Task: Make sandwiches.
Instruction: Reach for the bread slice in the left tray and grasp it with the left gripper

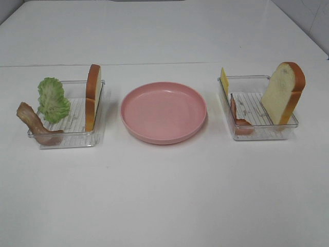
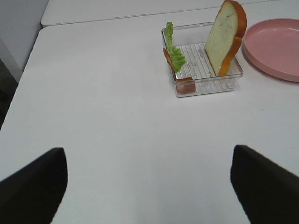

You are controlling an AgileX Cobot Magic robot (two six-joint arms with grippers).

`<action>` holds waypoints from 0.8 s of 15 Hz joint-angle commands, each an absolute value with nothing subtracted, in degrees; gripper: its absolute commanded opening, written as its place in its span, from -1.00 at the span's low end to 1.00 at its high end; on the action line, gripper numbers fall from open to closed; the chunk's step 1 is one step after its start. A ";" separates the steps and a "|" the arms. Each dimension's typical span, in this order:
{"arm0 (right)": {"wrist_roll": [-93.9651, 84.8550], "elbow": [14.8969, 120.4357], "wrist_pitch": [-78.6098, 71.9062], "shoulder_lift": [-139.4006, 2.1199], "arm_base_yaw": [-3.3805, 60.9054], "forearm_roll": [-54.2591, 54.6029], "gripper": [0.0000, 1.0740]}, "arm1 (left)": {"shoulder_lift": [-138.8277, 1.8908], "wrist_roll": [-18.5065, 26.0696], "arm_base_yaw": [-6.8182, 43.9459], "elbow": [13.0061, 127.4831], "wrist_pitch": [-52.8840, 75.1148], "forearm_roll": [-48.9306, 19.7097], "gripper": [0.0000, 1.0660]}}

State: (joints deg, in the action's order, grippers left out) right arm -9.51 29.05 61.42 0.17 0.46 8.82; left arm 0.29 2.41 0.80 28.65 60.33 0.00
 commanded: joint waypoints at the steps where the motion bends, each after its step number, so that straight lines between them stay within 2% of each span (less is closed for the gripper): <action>1: -9.34 28.93 60.96 1.03 0.17 9.00 0.43 | 1.49 2.52 1.09 28.53 59.76 -0.63 0.68; 5: -9.34 28.93 60.96 1.03 0.17 9.00 0.43 | 0.57 1.89 1.09 29.34 58.79 -0.63 0.65; 8: -9.34 28.93 60.96 1.03 0.17 9.00 0.43 | -4.35 1.89 1.09 31.28 47.56 -1.55 0.58; 12: -9.34 28.93 60.96 1.03 0.17 9.00 0.43 | -25.73 2.12 1.09 31.28 28.88 -8.48 0.55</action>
State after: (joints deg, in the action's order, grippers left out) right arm -9.51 29.05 61.42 0.17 0.46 8.82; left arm -25.15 2.23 0.80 30.94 31.17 -7.16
